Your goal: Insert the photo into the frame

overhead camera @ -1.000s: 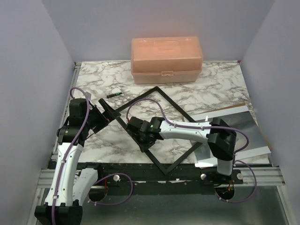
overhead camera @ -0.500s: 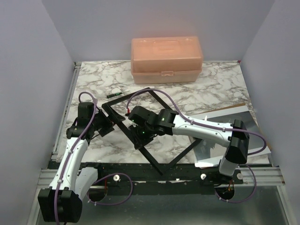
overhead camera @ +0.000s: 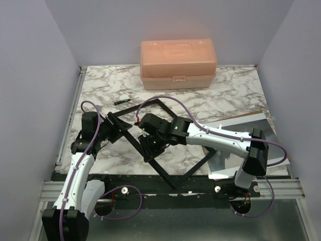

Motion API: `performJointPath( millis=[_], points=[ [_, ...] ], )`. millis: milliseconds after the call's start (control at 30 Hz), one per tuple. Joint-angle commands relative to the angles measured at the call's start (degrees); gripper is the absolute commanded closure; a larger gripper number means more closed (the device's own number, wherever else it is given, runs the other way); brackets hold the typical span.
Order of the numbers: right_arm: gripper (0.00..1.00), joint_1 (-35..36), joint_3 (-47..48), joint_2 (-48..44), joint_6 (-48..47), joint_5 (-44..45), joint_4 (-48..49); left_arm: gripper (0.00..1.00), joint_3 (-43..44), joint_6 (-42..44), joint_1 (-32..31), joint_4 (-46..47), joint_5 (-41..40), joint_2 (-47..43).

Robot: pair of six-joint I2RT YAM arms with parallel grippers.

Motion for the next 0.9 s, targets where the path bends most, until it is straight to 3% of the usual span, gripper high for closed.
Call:
performJointPath(
  millis=[0,200,400,633,867],
  points=[
    [0.98,-0.01,-0.02,-2.80,-0.36,0.98,0.46,0.45,0.00,-1.43,0.47,2.22,2.04,-1.40],
    [0.96,-0.07,0.55,-2.57,-0.25,1.51,0.78,0.71,-0.22,-2.23,0.44,2.88,3.01,-1.22],
    [0.95,-0.03,0.81,-2.10,0.03,4.41,0.13,0.82,-0.15,-2.07,0.49,2.32,2.77,-1.05],
    [0.58,0.04,3.05,-3.06,0.70,10.69,-0.73,0.99,0.12,-2.59,0.49,2.22,2.67,-1.78],
    [0.25,0.83,6.85,-3.13,0.04,16.28,-1.87,1.00,0.44,-2.86,0.49,2.00,2.61,-2.21]
  ],
)
